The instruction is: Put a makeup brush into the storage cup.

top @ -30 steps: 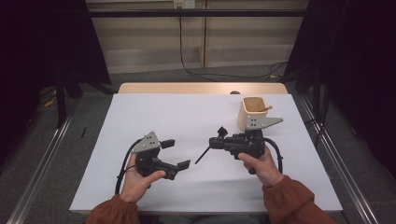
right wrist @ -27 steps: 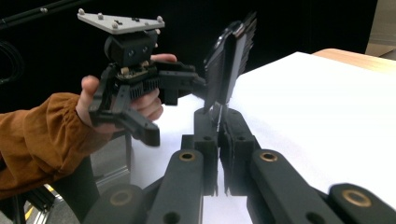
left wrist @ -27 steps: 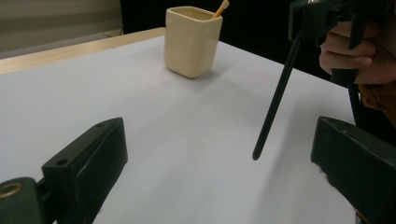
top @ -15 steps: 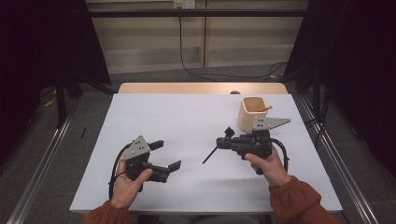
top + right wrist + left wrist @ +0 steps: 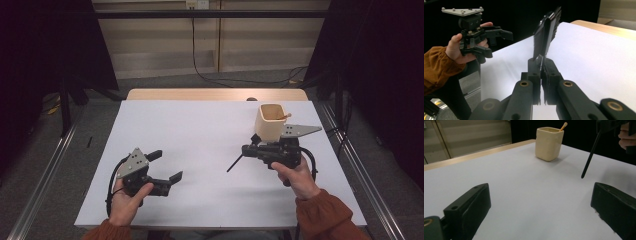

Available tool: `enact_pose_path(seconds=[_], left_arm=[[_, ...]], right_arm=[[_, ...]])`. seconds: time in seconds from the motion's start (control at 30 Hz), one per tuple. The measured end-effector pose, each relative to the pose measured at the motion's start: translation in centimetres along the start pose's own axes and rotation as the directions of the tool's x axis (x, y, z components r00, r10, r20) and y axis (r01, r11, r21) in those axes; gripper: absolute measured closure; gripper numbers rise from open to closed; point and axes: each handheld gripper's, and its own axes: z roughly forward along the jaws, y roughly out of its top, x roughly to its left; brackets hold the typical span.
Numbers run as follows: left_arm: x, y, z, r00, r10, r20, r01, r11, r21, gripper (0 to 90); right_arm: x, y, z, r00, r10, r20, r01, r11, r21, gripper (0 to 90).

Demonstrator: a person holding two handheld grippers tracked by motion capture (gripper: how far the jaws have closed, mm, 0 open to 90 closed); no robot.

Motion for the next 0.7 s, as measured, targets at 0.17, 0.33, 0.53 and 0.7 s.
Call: enact_pose_path(seconds=[0.17,0.33,0.53,0.7], left_arm=[[0.7,-0.6,-1.1,0.9992,-0.025,-0.032,0.025,0.9997,-0.008,2.8],[0.9,-0.9,-2.0,0.9983,-0.032,-0.049,0.031,0.9994,-0.015,2.8],[1.0,-1.4,-2.7,0.9975,-0.033,-0.062,0.032,0.9992,-0.024,2.5],[1.3,-1.8,-3.1,0.9973,-0.033,-0.065,0.031,0.9989,-0.033,2.5]], right_arm=[[-0.4,-0.4,-0.7,0.9998,0.013,0.017,-0.013,1.0,0.003,85.9],[-0.7,-0.4,-1.2,0.9993,0.014,0.033,-0.014,1.0,0.001,85.9],[-0.8,-0.4,-1.4,0.9985,0.02,0.051,-0.021,1.0,0.013,85.9],[-1.1,-0.1,-1.8,0.9974,0.021,0.068,-0.022,1.0,0.012,85.9]])
